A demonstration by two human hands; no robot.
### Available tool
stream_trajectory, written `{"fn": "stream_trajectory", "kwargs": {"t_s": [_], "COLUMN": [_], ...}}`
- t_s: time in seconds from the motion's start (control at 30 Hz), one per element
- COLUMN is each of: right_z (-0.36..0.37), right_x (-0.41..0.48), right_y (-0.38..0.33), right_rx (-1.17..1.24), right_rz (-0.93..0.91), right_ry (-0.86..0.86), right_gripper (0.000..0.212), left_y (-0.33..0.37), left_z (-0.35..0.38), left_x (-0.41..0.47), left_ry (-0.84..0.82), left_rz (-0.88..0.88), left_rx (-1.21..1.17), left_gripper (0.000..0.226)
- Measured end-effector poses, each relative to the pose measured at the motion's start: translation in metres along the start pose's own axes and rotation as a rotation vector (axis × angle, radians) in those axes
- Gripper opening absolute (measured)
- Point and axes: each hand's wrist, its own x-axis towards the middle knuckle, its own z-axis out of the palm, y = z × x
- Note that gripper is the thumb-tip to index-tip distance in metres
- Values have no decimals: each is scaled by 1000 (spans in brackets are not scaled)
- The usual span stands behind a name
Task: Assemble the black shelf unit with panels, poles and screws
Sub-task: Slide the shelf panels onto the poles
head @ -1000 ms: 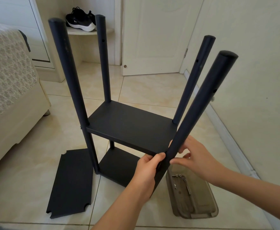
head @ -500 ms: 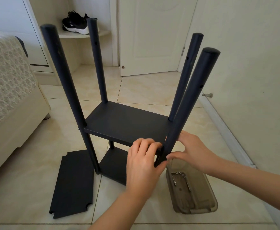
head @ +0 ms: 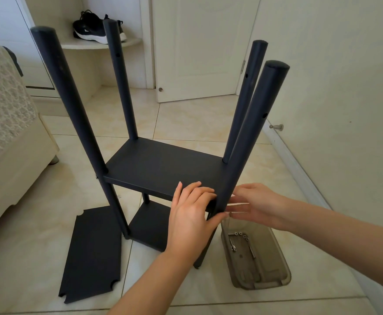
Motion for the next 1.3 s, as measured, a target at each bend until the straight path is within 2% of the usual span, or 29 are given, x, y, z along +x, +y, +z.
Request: {"fn": "stream_trajectory", "kwargs": {"t_s": [0.13,0.27,0.47,0.6,0.83,1.0,1.3], "right_z": [12,8,4,0,-27,-56,-79], "right_x": [4,8,10,8,6,9,45], "right_y": [-1,-4,-6,-6,4,41,146], "right_rx": [-24,-57,-60,-23,33,-115,-221], "right_rz": [2,25,49,54,84,135,185], "right_ry": [-46,-63,-118,-144,-190,-149,10], "right_gripper": [26,26,26,30,23,20,14], "left_y": [1,-2,-8,-12,-15,-16,-17], "left_z": [-3,-4,-2,0,4,5,13], "left_x": [1,2,2,2,0,-1,-3], "left_ry": [-23,-44,-114,-87,-19,-17,41], "left_rz": [3,89,121,150,174,179,180], "left_rx": [22,98,287,325,345,372,373], "left_gripper": [38,39,61,63,60,59,54]}}
